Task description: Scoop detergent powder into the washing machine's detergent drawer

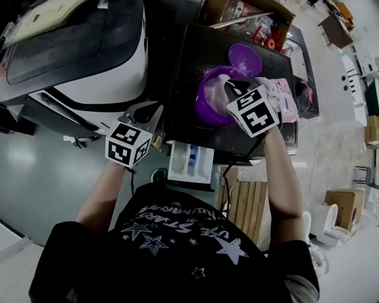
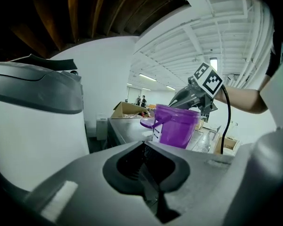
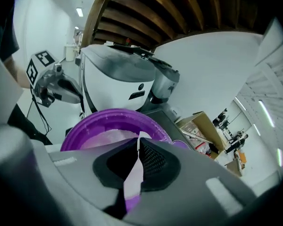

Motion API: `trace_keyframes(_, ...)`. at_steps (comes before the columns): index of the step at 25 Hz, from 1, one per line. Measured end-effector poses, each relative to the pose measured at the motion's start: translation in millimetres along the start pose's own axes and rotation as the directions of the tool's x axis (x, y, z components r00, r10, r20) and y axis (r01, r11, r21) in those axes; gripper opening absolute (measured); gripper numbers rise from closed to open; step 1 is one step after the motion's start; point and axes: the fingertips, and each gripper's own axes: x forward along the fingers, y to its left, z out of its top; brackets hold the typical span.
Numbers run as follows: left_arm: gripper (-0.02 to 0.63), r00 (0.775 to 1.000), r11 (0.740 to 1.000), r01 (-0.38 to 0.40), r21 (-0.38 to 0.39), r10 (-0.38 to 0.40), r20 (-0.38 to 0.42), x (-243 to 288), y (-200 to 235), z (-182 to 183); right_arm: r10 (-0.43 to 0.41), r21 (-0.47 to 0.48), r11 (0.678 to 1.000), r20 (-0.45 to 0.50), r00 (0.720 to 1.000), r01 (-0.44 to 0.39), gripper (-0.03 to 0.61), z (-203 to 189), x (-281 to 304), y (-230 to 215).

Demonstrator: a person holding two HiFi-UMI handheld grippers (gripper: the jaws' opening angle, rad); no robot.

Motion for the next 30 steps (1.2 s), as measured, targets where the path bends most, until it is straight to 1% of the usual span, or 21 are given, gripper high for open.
trace_keyframes(3, 0.001, 1.0, 1.0, 0.001, -0.007, -0.001, -0.006, 2.4, 1.9, -2.9, 0.01, -0.053, 0.999, -0.051, 0.999, -0.013, 0.035, 0.1, 6.9, 2.4)
trace_keyframes(5, 0.002, 1.0, 1.0, -0.001, -0.012, 0.001, -0.005, 3.6, 3.0, -3.3, 0.037, -0.065, 0.997, -0.064, 0.997, -0.041, 0.035, 1.5, 9.6, 4.2)
trace_keyframes(8, 0.002, 1.0, 1.0, -0.004, -0.018, 0.004, -0.001, 4.4, 4.4, -2.6, 0.102, -0.061, 0.992, -0.077, 0.992, -0.106, 0.035, 1.6, 14.5, 8.7)
trace_keyframes(11, 0.002, 1.0, 1.0, -0.009, -0.024, 0.009, 0.001, 4.2, 6.2, -3.0, 0.174, -0.047, 0.983, -0.087, 0.981, -0.178, 0.035, 1.3, 18.1, 15.0)
trace_keyframes(13, 0.002, 1.0, 0.999, -0.013, -0.031, 0.013, 0.001, 3.9, 7.4, -4.4, 0.207, -0.047, 0.976, -0.091, 0.974, -0.212, 0.035, 2.4, 19.3, 17.7)
trace_keyframes(17, 0.002, 1.0, 0.999, -0.017, -0.04, 0.017, -0.002, 3.1, 6.4, -8.0, 0.281, -0.037, 0.958, -0.097, 0.955, -0.286, 0.035, 3.0, 20.3, 26.1)
trace_keyframes(22, 0.002, 1.0, 0.998, -0.025, -0.053, 0.025, -0.003, 0.2, 7.7, -12.2, 0.353, -0.007, 0.935, -0.102, 0.93, -0.356, 0.035, 3.5, 20.5, 31.8)
trace_keyframes(28, 0.002, 1.0, 0.999, -0.017, -0.052, 0.016, -0.013, -2.2, 4.4, -17.3, 0.418, 0.027, 0.908, -0.116, 0.901, -0.418, 0.035, 1.6, 18.4, 39.5)
trace_keyframes(30, 0.002, 1.0, 0.999, -0.015, -0.05, 0.014, -0.014, -3.2, 3.0, -17.4, 0.444, 0.04, 0.896, -0.123, 0.888, -0.443, 0.035, 1.7, 16.4, 42.9)
